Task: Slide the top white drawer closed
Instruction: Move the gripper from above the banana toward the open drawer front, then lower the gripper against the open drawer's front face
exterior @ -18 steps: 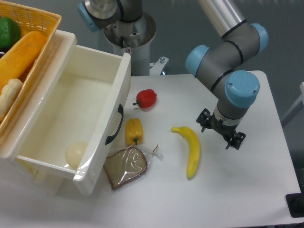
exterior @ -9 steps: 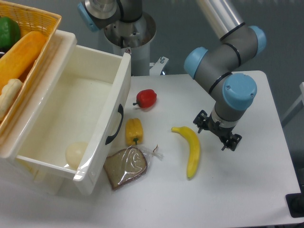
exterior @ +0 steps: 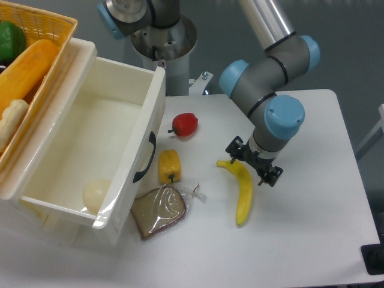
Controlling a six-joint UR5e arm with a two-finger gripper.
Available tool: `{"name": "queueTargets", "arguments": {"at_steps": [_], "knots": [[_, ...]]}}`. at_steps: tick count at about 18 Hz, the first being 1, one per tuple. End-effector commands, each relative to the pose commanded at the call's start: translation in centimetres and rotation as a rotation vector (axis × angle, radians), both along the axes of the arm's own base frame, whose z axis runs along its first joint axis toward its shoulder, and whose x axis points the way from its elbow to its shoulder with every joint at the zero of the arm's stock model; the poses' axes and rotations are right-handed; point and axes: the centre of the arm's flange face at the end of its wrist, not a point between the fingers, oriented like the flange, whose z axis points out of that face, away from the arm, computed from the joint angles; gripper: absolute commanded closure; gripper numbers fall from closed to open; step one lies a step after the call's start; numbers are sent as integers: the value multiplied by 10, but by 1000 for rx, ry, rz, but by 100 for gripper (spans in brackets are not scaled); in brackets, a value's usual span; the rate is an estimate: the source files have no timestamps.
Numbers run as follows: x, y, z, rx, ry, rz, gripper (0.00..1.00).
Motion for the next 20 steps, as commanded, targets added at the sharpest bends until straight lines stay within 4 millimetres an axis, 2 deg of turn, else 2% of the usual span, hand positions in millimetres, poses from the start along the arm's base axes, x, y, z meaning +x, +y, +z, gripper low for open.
{"name": "queueTargets", "arguments": {"at_steps": [3, 5, 6, 9, 13, 16, 20], "knots": [[7, 10, 2, 45, -27, 35, 64], [15, 12, 20, 94, -50, 88, 83], [20, 14, 29, 113, -77, 114, 88], [35, 17, 36, 101, -170, 126, 90], [65, 35, 52, 153, -277, 113, 90], [84, 50, 52, 196, -364, 114, 90], [97, 58, 54, 222, -431, 115, 90]]}}
